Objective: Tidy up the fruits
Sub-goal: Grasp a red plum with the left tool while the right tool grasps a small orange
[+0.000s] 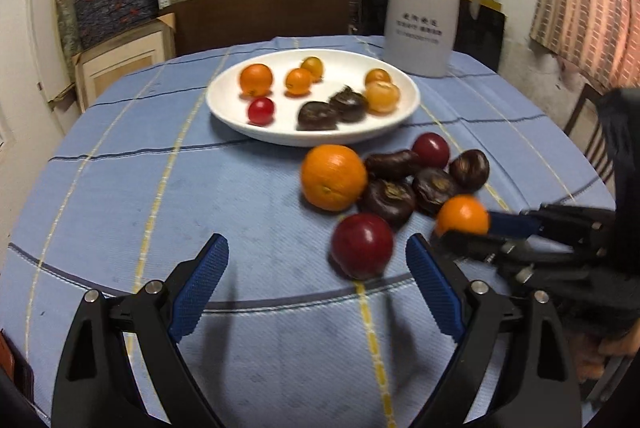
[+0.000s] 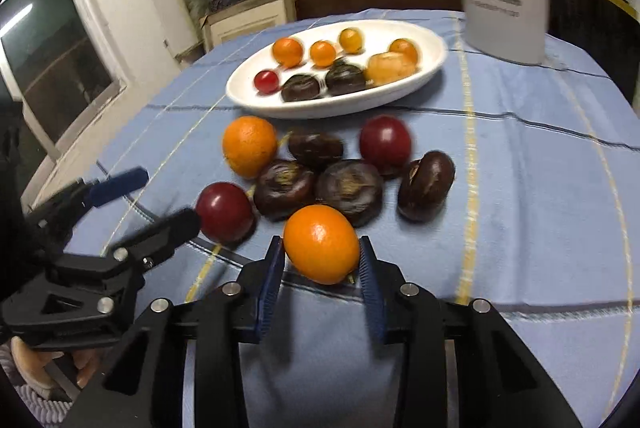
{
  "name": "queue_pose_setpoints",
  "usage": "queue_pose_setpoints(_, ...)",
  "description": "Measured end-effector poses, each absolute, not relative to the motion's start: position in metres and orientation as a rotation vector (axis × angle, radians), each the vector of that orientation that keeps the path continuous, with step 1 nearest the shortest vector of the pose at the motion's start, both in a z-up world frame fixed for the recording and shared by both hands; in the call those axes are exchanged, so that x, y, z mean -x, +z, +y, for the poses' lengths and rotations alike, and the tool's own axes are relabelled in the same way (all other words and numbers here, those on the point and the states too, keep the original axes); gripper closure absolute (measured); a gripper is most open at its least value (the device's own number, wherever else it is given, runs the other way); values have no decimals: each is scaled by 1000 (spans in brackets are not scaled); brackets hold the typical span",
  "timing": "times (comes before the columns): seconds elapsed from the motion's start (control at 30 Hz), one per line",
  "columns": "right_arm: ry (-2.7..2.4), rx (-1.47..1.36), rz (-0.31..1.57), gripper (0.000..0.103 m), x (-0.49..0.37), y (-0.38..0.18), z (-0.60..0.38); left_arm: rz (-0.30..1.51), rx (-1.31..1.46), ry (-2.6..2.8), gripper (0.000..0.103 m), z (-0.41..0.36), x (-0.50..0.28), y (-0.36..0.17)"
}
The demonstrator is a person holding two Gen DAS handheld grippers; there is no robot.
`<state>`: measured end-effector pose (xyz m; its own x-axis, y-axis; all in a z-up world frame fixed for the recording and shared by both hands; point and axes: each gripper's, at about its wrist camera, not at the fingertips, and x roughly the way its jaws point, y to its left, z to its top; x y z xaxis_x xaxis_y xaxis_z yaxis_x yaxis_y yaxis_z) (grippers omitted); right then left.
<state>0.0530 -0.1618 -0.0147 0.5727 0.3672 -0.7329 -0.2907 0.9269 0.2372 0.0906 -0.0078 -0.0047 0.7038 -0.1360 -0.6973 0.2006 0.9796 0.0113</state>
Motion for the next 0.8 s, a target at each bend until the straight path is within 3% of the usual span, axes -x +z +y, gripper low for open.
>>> queue_pose_setpoints(0.1, 319, -163, 841, 65, -51, -6, -186, 784, -124, -207, 19, -18, -93, -11)
queue_pose_setpoints(0.17, 305, -226, 834, 65, -53, -4, -200, 810, -124, -241, 36, -24, -97, -16)
queue_pose_setpoints(0.27, 295, -269, 834, 65, -55, -4, -208, 850, -105, -268, 54, -26, -105, -24)
queue_pose_setpoints(0.4, 303, -262, 833, 65, -56, -4, -206, 859, -62, -293, 63, -26, -112, -26)
queue_pose_setpoints(0.8, 290, -264, 783, 65, -48, 2, -212, 767, -37, -265, 64, -17, -104, 3)
